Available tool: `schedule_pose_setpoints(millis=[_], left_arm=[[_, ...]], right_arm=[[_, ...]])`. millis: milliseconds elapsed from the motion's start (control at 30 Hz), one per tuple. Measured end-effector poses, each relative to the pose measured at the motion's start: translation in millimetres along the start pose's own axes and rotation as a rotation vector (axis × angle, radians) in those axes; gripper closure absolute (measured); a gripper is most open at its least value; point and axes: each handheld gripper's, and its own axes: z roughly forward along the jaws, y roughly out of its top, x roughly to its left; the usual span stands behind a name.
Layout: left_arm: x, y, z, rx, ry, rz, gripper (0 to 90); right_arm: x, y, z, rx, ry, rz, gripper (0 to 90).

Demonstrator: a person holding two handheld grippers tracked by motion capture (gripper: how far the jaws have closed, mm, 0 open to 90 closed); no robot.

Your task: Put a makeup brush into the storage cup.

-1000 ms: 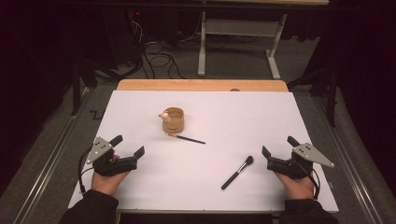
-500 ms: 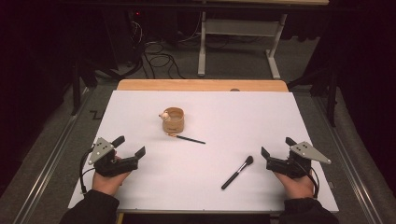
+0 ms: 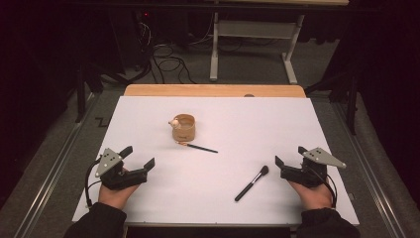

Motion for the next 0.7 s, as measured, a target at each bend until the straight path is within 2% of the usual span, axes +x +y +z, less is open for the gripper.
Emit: schedule_pose_setpoints(millis=[100, 133, 233, 367, 400, 467, 533, 700], left_arm=[[-0.2, 0.1, 0.6, -0.001, -0.008, 0.001, 8.6], [0.2, 0.0, 0.4, -0.003, -0.012, -0.003, 8.7], [0.8, 0.3, -0.3, -0.010, -0.014, -0.007, 8.6], [2.5, 0.8, 0.1, -0.015, -0.017, -0.013, 8.6], [2.5, 1.0, 0.3, -0.017, -0.017, -0.016, 8.7], [1.6, 1.3, 0.5, -0.020, -0.017, -0.013, 8.6], [0.3, 1.6, 0.6, -0.022, -0.020, -0.008, 8.7], [0.4, 1.4, 2.1, -0.017, -0.021, -0.010, 8.7]], right_arm=[[1.7, 1.9, 3.2, 0.034, -0.007, -0.004, 12.8], [1.6, 2.9, 4.3, 0.053, -0.022, -0.019, 13.7], [-1.3, 4.5, 3.8, 0.070, -0.031, -0.012, 15.3], [-6.8, 4.5, 5.5, 0.127, -0.017, 0.006, 15.8], [-9.1, 4.1, 5.9, 0.137, -0.020, -0.007, 16.2], [-10.7, 3.3, 6.4, 0.148, -0.025, -0.003, 16.6], [-16.0, 0.0, 8.8, 0.197, -0.033, -0.012, 17.2], [-17.3, -5.1, 11.2, 0.238, -0.029, -0.014, 17.6]])
